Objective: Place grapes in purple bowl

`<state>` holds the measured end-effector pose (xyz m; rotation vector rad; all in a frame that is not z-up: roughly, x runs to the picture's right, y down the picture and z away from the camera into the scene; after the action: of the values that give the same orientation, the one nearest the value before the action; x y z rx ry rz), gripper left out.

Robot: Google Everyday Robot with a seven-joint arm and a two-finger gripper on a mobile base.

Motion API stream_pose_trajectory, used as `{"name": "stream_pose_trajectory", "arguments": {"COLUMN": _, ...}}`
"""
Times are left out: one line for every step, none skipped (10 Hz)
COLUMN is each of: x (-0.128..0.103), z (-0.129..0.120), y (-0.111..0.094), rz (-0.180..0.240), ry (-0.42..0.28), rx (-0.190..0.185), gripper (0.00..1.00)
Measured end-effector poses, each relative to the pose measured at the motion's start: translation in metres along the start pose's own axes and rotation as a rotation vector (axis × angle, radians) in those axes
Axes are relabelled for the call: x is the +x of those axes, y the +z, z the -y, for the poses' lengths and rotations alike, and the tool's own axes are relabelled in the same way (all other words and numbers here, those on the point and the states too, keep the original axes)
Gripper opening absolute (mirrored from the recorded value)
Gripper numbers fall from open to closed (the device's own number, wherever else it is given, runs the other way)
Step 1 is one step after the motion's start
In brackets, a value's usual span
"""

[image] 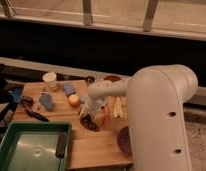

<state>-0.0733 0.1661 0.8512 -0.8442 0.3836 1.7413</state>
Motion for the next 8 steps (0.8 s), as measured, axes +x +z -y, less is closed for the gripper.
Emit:
{"name": "stream_pose_trajectory", "arguments": {"x": 0.000, "z": -0.002, "y": -0.012, "rz": 0.031, "ry": -0.017, "rx": 0.002, "gripper": 0.00}}
{"name": "stream_pose_trajectory", "arguments": {"x": 0.001, "z": -0.006, "y": -0.023, "rz": 0.051, "ry": -0.025, "rx": 0.002, "gripper": 0.00}}
{"name": "stream_pose_trajectory", "arguments": {"x": 0.002, "z": -0.011, "y": -0.045, "rz": 0.085, "ry": -0.035, "rx": 0.000, "gripper": 0.00}}
{"name": "stream_pose_trajectory", "arguments": {"x": 0.006, "z": -0.015, "y": -0.070, "rz": 0.120, "ry": -0.040, "rx": -0.003, "gripper": 0.00}}
{"name": "stream_pose_trajectory", "arguments": {"x": 0.010, "z": -0.015, "y": -0.087, "rz": 0.149, "ry": -0.043, "rx": -0.002, "gripper": 0.00}}
{"name": "stream_pose_trajectory", "arguments": {"x": 0.016, "z": -0.010, "y": -0.105, "rz": 0.178, "ry": -0.038, "rx": 0.006, "gripper": 0.00}}
{"name": "stream_pose_trajectory", "arguments": {"x": 0.024, "z": 0.002, "y": -0.122, "rz": 0.211, "ry": -0.022, "rx": 0.022, "gripper": 0.00}}
{"name": "stream_pose_trajectory", "arguments": {"x": 0.031, "z": 0.015, "y": -0.135, "rz": 0.237, "ry": -0.003, "rx": 0.045, "gripper": 0.00}}
